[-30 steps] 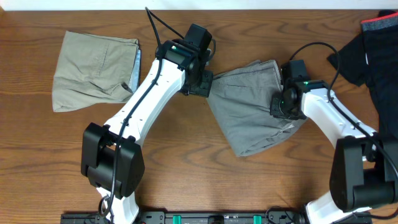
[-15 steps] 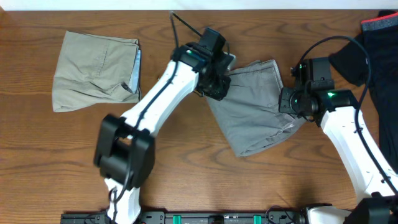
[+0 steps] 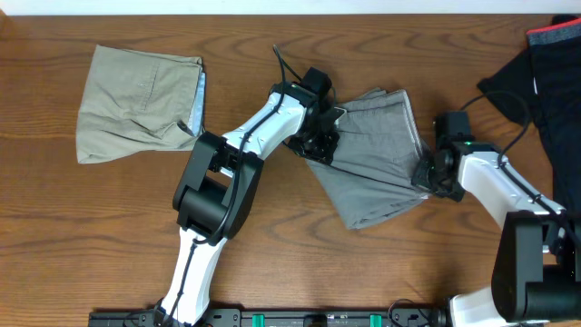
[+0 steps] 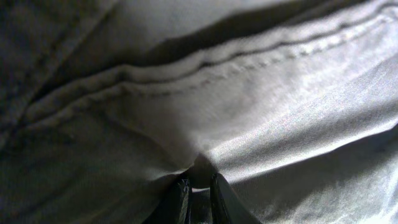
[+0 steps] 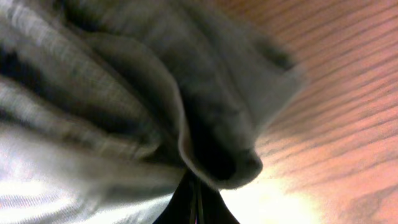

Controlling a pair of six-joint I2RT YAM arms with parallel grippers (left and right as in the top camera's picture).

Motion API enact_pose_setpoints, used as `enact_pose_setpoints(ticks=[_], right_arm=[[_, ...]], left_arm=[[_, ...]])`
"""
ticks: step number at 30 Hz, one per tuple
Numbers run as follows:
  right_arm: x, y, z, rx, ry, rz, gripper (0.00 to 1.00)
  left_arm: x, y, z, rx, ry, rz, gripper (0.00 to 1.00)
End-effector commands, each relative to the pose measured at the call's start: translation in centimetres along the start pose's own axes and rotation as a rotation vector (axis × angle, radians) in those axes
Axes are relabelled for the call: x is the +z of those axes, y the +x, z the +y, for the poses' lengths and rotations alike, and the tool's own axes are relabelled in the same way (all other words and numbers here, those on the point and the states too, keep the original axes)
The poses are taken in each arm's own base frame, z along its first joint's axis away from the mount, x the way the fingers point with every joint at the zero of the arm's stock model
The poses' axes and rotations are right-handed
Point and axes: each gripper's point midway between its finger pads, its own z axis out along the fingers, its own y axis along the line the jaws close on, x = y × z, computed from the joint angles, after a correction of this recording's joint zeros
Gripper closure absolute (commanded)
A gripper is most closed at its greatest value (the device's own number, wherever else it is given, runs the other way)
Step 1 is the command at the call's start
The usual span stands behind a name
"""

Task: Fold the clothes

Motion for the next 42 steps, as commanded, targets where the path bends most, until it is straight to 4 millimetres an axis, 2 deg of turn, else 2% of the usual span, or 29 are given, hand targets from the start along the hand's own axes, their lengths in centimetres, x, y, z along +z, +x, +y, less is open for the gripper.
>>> enact_pose_setpoints(ticks=[1, 4, 8, 9, 10, 12, 13, 16, 18, 21, 23, 26, 31, 36, 39, 42], right_arm=[[2.0, 1.2, -1.8, 0.032, 0.049, 0.057, 0.99], [1.7, 1.4, 0.4, -0.078, -0.075, 0.081, 0.99], [-0.3, 1.2, 2.3, -0.177, -0.201, 0.059, 0.99], [-1.2, 0.8, 2.5, -0.18, -0.215, 0.032, 0.99], [-2.0, 0.4, 2.7, -0.181, -0.229, 0.003, 0.99], [-4.8, -0.9, 3.4, -0.184, -0.281, -0.096, 0.99], [-5.5, -1.2, 3.7, -0.182, -0.302, -0.122, 0.99], [-9.3, -3.2, 5.4, -0.192, -0.419, -0.264, 0.99], [-11.3, -4.5, 6.5, -0.207, -0.486, -0.35, 0.99], [-12.6, -5.7, 8.1, -0.228, -0.57, -0.413, 0.99], [-12.4, -6.1, 9.0, -0.24, -0.611, -0.415, 0.99], [-10.7, -6.4, 10.9, -0.266, -0.671, -0.39, 0.99], [-7.4, -6.6, 14.8, -0.313, -0.836, -0.335, 0.99], [-3.6, -7.6, 16.9, -0.24, -0.935, -0.3, 0.99], [-0.4, -8.8, 16.4, -0.121, -0.889, -0.299, 0.99], [2.8, -10.1, 14.0, 0.033, -0.762, -0.303, 0.99]], left_arm=[[1.3, 0.7, 2.1, -0.012, -0.071, 0.036, 0.85], [0.6, 0.4, 2.2, -0.009, -0.085, 0.021, 0.84], [-2.1, 0.0, 1.1, 0.003, -0.085, -0.018, 0.83], [-3.0, 0.0, 0.6, 0.01, -0.085, -0.032, 0.83], [-4.0, -0.1, 0.1, 0.016, -0.085, -0.045, 0.78], [-6.2, -0.2, -1.0, 0.032, -0.085, -0.083, 0.78], [-7.1, -0.2, -1.4, 0.039, -0.085, -0.097, 0.77], [-10.1, 0.1, -3.0, 0.041, -0.082, -0.143, 0.72], [-11.7, 0.6, -3.7, 0.008, -0.08, -0.158, 0.69], [-12.6, 1.4, -4.2, -0.047, -0.075, -0.155, 0.69], [-12.3, 1.7, -4.2, -0.089, -0.073, -0.14, 0.69], [-10.8, 2.4, -4.0, -0.13, -0.071, -0.118, 0.69], [-6.9, 3.6, -3.6, -0.223, -0.06, -0.104, 0.6], [-3.1, 4.6, -3.8, -0.252, -0.043, -0.112, 0.54], [-1.6, 5.8, -3.9, -0.279, -0.044, -0.09, 0.54], [-1.5, 6.5, -3.7, -0.291, -0.052, -0.065, 0.54]])
